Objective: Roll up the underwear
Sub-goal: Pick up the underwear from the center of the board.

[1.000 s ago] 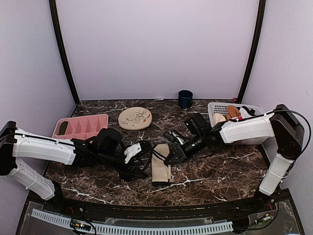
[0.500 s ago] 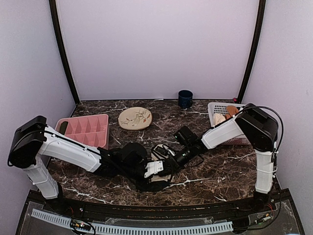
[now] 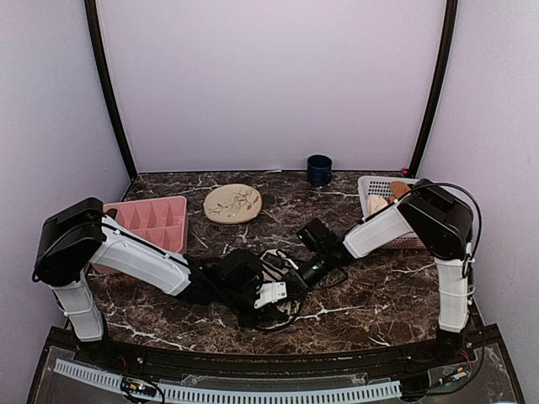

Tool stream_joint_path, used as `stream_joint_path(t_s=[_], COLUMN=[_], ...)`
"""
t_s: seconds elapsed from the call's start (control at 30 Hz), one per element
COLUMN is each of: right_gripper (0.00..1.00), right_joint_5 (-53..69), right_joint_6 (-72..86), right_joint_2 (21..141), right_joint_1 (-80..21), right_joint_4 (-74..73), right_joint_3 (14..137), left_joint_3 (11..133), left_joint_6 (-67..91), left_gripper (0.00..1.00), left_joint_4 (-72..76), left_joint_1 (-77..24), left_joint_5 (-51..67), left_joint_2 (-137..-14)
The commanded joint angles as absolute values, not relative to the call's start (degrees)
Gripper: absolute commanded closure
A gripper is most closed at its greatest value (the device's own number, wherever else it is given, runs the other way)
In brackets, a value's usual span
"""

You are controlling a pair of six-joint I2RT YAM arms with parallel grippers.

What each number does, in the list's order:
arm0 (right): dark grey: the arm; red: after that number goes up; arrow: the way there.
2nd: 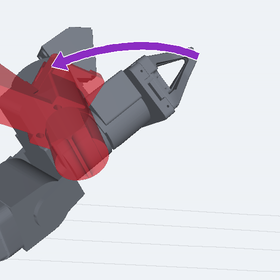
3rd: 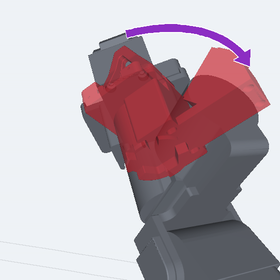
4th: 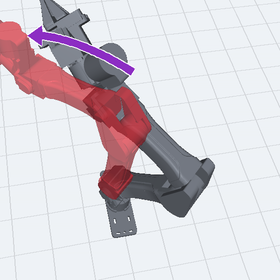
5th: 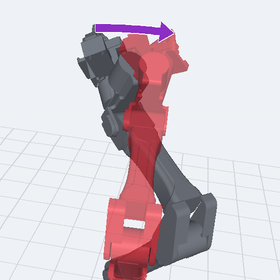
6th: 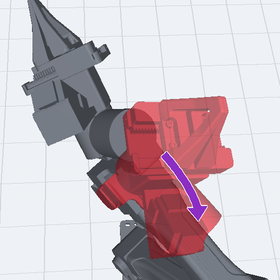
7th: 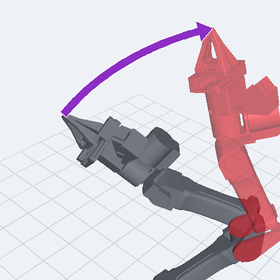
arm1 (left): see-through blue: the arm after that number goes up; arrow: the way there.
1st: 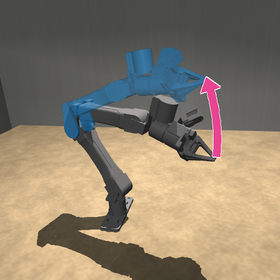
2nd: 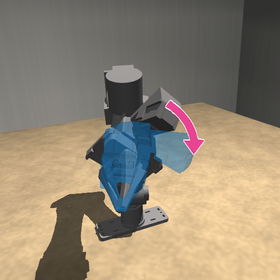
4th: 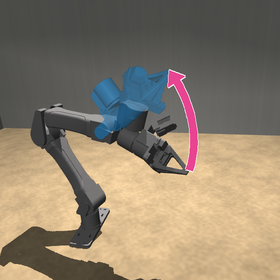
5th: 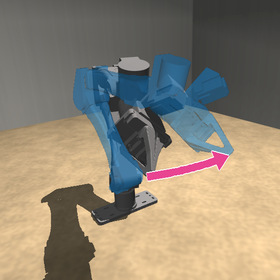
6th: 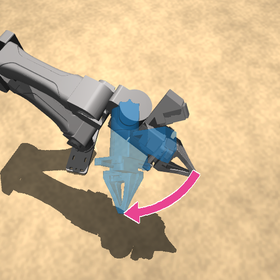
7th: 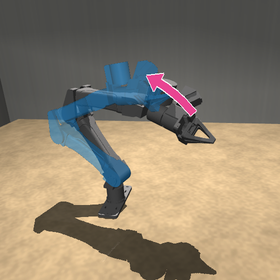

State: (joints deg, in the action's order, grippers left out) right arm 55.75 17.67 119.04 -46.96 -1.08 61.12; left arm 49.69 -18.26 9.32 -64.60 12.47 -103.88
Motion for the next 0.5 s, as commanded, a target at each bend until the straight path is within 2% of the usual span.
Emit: stream_joint_path(t_s=[0.0,0.13,0.3,0.47], right_gripper=[0.79,0.71,0.67,0.63], right_joint_5=[50.3,44.5,35.8,30.4], right_joint_6=[17.5,17.1,10.4,8.7], right_joint_2=[118.2,109.0,94.4,83.4], right_joint_1=[-48.3,-47.6,-47.3,-48.3], right_joint_4=[2.5,9.1,12.1,15.9], right_joint_3=[58.4,52.0,42.1,32.3], left_joint_3=[47.4,49.0,52.3,55.9], left_joint_6=[-14.7,-10.0,-2.4,0.0], left_gripper=[0.92,1.00,1.00,1.00], left_joint_4=[-1.0,-3.7,-5.5,-7.4], left_joint_1=[-65.0,-64.4,-57.5,-53.2], left_joint_5=[18.5,26.1,47.1,55.3], left_joint_2=[-101.5,-102.0,-109.0,-113.5])
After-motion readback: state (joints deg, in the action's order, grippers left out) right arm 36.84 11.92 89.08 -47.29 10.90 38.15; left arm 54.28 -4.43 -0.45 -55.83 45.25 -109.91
